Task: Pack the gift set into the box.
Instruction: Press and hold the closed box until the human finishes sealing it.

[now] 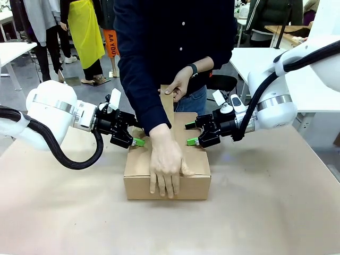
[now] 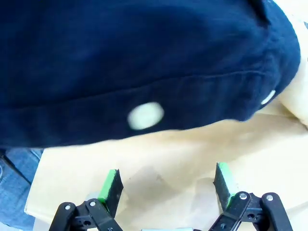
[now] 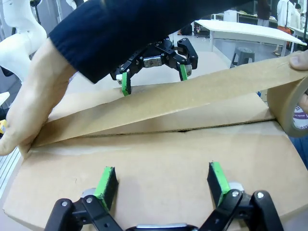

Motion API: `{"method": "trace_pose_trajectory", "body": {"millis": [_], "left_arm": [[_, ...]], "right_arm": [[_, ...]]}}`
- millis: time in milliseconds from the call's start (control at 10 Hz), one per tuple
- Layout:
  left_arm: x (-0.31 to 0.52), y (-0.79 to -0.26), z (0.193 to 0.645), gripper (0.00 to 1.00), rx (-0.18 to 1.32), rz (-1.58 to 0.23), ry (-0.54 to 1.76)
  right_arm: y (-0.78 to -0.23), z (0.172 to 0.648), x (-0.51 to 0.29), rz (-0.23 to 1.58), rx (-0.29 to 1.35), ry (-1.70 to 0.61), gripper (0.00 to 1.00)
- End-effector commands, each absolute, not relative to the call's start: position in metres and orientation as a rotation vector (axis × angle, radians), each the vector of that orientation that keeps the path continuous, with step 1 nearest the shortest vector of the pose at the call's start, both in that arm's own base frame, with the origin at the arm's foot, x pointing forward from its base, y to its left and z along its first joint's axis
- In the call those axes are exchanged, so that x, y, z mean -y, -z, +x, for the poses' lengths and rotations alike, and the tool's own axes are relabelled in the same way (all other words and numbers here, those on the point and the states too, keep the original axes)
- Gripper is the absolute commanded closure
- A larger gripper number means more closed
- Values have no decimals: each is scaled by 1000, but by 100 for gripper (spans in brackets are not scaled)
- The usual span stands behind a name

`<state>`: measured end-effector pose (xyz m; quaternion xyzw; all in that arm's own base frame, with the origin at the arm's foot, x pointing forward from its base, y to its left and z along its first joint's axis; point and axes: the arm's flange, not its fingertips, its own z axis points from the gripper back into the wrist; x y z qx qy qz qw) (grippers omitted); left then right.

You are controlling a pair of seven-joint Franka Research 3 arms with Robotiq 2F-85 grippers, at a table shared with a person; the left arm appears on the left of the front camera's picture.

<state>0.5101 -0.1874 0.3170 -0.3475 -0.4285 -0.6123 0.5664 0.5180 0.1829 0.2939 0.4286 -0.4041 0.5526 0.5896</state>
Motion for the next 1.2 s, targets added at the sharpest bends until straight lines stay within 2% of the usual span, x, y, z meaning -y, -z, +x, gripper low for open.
{"method": "trace_pose_trajectory", "body": {"millis": [0, 1100], "left_arm": [[187, -313, 509, 0, 1022, -807, 1452], [187, -313, 509, 0, 1022, -807, 1452]], "right_arm": [[-292, 518, -184, 992, 935, -1283, 0], [-292, 518, -184, 992, 935, -1283, 0]]}}
